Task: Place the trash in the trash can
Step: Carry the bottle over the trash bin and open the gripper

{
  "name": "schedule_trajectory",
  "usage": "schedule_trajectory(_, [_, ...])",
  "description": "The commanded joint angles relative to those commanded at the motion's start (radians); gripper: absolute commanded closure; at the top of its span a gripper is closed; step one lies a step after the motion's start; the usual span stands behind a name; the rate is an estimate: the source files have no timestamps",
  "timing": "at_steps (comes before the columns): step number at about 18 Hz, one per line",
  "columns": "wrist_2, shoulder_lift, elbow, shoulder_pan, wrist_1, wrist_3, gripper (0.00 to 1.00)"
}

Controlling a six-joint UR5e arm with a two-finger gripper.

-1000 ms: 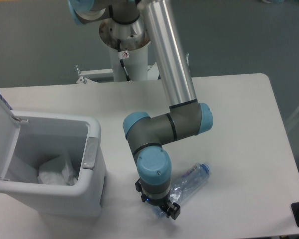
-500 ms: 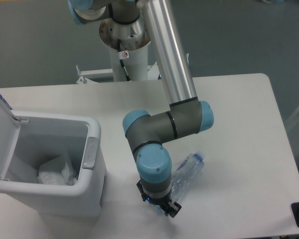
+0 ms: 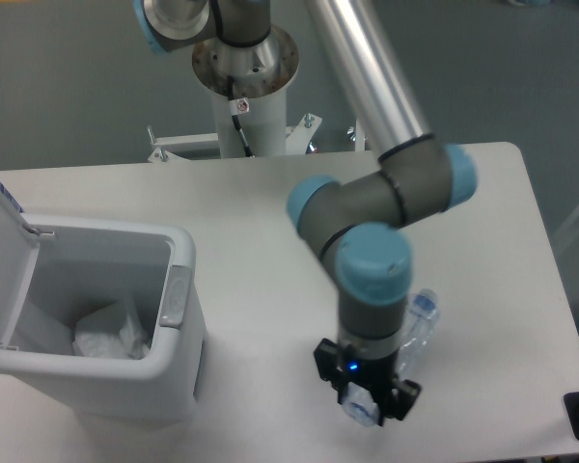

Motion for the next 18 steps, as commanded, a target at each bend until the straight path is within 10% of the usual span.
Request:
schedule_trajectory(11, [-0.468, 0.190, 0.035, -0.007, 0.035, -0.380, 0.87])
schedule_trajectory(18, [-0.522, 0.235, 0.043, -0.164, 0.090, -0.480, 0.86])
